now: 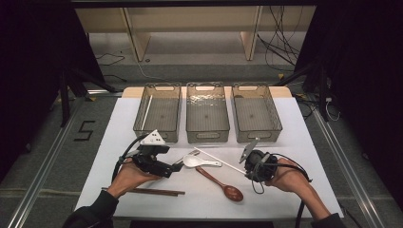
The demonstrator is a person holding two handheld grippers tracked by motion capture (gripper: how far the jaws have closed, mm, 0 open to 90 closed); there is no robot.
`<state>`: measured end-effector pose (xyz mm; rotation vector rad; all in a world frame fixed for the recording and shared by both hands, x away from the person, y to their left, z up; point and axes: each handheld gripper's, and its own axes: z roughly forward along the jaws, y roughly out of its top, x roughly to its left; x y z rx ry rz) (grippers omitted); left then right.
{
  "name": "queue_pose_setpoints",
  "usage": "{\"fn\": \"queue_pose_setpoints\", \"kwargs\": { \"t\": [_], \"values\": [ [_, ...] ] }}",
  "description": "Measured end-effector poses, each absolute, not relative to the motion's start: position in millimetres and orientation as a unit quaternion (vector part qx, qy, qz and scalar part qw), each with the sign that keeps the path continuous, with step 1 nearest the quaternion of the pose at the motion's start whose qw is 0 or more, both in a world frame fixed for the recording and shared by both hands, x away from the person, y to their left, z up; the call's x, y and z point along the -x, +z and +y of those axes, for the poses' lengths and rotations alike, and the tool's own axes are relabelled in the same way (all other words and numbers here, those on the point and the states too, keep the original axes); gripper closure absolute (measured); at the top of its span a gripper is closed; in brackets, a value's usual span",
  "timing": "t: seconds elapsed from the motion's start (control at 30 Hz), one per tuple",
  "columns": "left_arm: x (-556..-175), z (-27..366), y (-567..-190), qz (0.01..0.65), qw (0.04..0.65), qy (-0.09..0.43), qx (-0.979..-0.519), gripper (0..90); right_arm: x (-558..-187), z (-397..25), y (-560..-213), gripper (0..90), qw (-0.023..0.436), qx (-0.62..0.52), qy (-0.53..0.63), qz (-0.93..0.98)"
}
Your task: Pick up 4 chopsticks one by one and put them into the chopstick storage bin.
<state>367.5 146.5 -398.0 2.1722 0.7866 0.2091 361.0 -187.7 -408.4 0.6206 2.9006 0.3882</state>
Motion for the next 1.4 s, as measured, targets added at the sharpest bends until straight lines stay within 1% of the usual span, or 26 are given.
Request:
{"fn": "queue_pose_setpoints", "kwargs": {
  "t": [0.2, 0.4, 0.73, 0.97, 1.07, 1.13, 1.27, 1.4],
  "values": [
    [-369.2, 136.5, -391.8, 0.288, 0.385, 0.078, -0.874, 16.2, -353.8, -175.1, -404.5, 85.0, 0.084, -0.176, 0.136, 0.971],
    [-366.5, 119.9, -388.8, 0.249, 0.363, 0.073, -0.895, 16.3, -347.1, -164.9, -399.9, 84.9, 0.082, -0.160, 0.133, 0.975],
    [-362.1, 98.5, -386.7, 0.191, 0.336, 0.062, -0.920, 20.5, -339.4, -154.8, -398.3, 84.9, 0.086, -0.135, 0.136, 0.978],
    [-360.1, 83.6, -388.8, 0.144, 0.309, 0.060, -0.938, 23.9, -336.8, -152.8, -397.5, 85.0, 0.080, -0.118, 0.132, 0.981],
    [-359.3, 79.8, -391.5, 0.128, 0.293, 0.067, -0.945, 27.2, -335.9, -151.9, -397.7, 85.0, 0.079, -0.114, 0.131, 0.982],
    [-359.0, 78.1, -393.4, 0.118, 0.284, 0.063, -0.949, 30.2, -334.7, -151.3, -397.5, 85.0, 0.078, -0.112, 0.130, 0.982],
    [-359.0, 76.1, -395.2, 0.114, 0.272, 0.056, -0.954, 41.7, -332.4, -149.6, -397.5, 84.9, 0.084, -0.098, 0.130, 0.983],
    [-359.1, 75.0, -395.9, 0.109, 0.265, 0.049, -0.957, 49.3, -330.3, -147.7, -397.2, 85.0, 0.084, -0.096, 0.127, 0.984]
  ]
}}
